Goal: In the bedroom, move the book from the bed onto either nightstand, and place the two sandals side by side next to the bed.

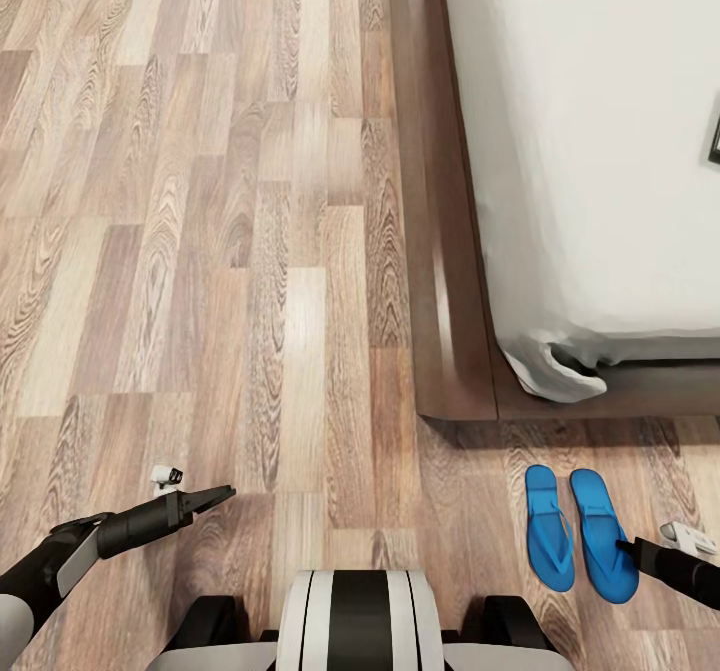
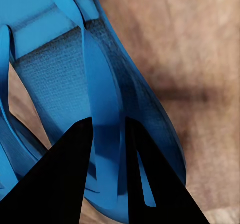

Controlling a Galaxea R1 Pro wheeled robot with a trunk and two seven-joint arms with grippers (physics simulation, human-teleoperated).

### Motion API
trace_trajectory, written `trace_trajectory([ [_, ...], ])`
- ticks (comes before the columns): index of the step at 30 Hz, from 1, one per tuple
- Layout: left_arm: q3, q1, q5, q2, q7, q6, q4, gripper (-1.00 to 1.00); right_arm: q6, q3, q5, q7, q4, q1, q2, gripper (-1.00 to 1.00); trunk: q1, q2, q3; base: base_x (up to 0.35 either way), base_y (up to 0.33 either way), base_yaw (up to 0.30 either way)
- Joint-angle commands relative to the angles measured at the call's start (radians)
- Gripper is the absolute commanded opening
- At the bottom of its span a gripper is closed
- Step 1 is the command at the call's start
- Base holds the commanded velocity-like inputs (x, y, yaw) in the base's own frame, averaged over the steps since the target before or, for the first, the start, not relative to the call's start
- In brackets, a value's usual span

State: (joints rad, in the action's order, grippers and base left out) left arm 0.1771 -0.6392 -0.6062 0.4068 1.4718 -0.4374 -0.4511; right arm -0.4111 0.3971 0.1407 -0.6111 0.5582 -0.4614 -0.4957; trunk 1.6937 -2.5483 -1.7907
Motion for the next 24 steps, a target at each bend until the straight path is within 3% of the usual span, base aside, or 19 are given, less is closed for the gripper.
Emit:
trace_trajectory([
  [1,0.007,-0.001,-0.007,0.001,0.002,-0.011,0.000,1.00,-0.009,0.003,0.008,-0.004,0.000,0.000,0.000,-1.00,0.000,0.000,0.000,0.000,0.000,0.000],
  [12,0.007,-0.001,-0.007,0.001,0.002,-0.011,0.000,1.00,-0.009,0.003,0.008,-0.004,0.000,0.000,0.000,-1.00,0.000,0.000,0.000,0.000,0.000,0.000],
  [13,0.007,-0.001,-0.007,0.001,0.002,-0.011,0.000,1.00,-0.009,0.003,0.008,-0.004,0.000,0.000,0.000,1.00,0.000,0.000,0.000,0.000,0.000,0.000],
  [24,0.006,-0.001,-0.007,0.001,0.002,-0.011,0.000,1.00,-0.009,0.003,0.008,-0.004,0.000,0.000,0.000,1.00,0.000,0.000,0.000,0.000,0.000,0.000],
])
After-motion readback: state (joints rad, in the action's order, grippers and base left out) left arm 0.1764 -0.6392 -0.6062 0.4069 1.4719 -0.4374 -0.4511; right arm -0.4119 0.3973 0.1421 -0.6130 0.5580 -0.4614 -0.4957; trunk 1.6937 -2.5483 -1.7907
